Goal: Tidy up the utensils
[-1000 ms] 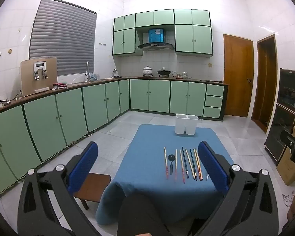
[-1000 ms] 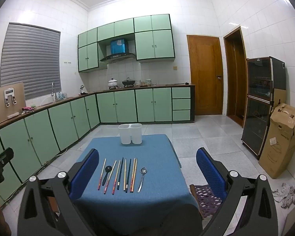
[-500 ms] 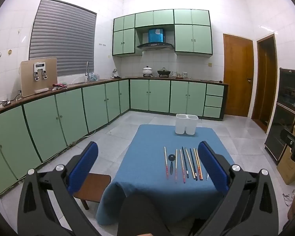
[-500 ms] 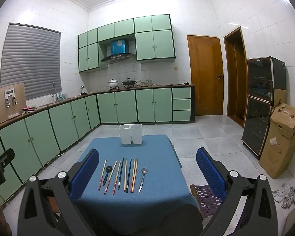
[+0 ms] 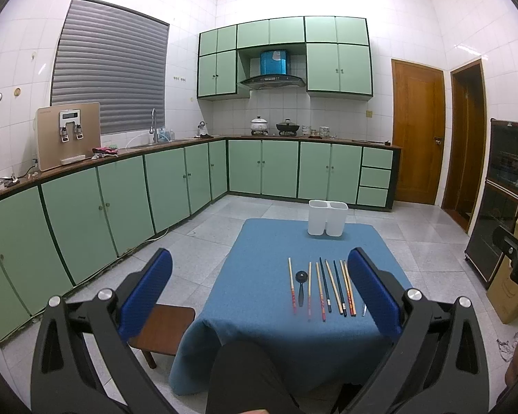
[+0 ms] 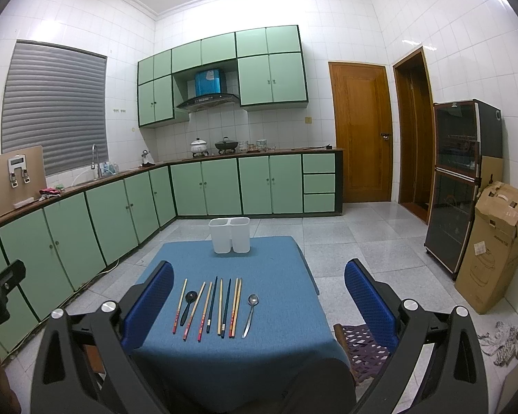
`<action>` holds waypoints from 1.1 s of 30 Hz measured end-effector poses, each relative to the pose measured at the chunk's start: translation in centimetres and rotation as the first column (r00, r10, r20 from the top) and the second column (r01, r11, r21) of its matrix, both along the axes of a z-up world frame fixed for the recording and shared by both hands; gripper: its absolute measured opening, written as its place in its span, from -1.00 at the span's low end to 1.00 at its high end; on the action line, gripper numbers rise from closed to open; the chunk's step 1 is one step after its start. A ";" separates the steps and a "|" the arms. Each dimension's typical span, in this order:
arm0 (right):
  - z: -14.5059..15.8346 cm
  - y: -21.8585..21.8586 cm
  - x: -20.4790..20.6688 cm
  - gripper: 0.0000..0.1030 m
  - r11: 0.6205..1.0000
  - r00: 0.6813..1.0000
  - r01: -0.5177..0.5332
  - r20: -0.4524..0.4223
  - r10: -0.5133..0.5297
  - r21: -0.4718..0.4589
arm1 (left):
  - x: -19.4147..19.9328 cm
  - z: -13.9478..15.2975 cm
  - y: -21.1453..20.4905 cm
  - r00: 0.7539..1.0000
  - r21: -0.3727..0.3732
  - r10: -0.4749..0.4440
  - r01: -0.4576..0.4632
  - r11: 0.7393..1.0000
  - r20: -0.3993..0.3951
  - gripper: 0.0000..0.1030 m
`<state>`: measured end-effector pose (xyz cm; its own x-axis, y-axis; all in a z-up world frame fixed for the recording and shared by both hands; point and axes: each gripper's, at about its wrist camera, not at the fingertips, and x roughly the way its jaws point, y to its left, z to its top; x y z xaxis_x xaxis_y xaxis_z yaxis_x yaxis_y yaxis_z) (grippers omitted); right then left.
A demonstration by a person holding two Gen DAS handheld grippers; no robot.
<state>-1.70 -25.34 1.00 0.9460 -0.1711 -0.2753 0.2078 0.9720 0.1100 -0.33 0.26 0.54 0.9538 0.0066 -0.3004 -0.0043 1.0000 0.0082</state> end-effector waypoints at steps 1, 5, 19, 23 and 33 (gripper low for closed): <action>0.1 0.0 0.0 0.89 1.000 1.000 0.000 0.000 0.000 -0.001 | 0.0 0.0 -0.1 1.000 0.001 0.001 -0.001 1.000 -0.001 0.91; 0.0 0.0 0.0 0.89 1.000 1.000 0.001 0.001 -0.001 -0.001 | 0.0 -0.1 -0.1 1.000 0.002 0.001 -0.001 1.000 0.000 0.91; 0.3 0.1 0.4 0.89 1.000 1.000 0.001 0.005 -0.001 -0.003 | 0.0 -0.2 -0.6 1.000 0.004 -0.002 0.002 1.000 0.004 0.91; 0.3 0.1 0.4 0.89 1.000 1.000 0.001 0.007 -0.001 -0.003 | -0.1 -0.1 -0.5 1.000 0.002 -0.002 0.002 1.000 0.005 0.91; 0.3 0.1 0.5 0.89 1.000 1.000 0.001 0.007 -0.001 -0.003 | -0.2 0.0 -0.4 1.000 0.000 -0.004 0.004 1.000 0.004 0.91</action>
<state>-1.24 -25.22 1.30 0.9477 -0.1730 -0.2683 0.2081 0.9721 0.1083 -0.57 -0.13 0.54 0.9551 0.0024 -0.2963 0.0000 1.0000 0.0082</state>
